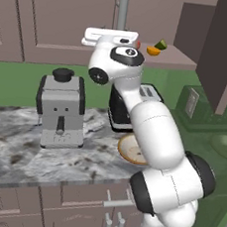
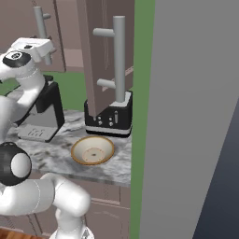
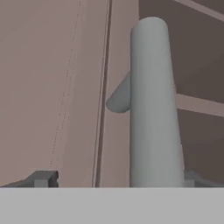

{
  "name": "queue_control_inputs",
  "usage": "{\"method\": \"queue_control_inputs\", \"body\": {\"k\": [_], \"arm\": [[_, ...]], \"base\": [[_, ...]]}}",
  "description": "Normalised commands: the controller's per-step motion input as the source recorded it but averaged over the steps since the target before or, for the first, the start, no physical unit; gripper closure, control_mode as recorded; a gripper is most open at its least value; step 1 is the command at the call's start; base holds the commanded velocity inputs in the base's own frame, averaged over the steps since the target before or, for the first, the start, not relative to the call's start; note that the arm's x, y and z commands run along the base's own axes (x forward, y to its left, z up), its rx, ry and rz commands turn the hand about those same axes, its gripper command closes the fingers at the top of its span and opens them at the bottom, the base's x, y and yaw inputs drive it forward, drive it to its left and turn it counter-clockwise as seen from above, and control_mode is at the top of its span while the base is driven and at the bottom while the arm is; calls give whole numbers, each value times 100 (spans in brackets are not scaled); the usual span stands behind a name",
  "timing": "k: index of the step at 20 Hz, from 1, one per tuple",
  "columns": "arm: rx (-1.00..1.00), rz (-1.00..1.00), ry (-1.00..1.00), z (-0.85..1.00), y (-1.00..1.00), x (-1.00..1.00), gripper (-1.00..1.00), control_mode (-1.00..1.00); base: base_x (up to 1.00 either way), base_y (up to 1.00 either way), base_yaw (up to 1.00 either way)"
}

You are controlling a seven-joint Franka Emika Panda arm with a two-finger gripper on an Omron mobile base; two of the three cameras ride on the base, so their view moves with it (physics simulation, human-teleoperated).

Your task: Open the cabinet. Pick the peach and orange from the cabinet and place them into the bowl. Then close the cabinet.

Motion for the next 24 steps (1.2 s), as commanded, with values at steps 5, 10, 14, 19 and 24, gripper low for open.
{"method": "queue_control_inputs", "body": {"k": [5,10,14,19,24], "arm": [[0,0,7,-5,0,77,100,-100],[0,0,0,0,0,5,100,-100],[0,0,0,0,0,-7,100,-100],[0,0,0,0,24,-37,100,-100],[0,0,0,0,67,-55,100,-100]], "base": [[0,0,0],[0,0,0],[0,0,0],[0,0,0],[0,0,0]]}}
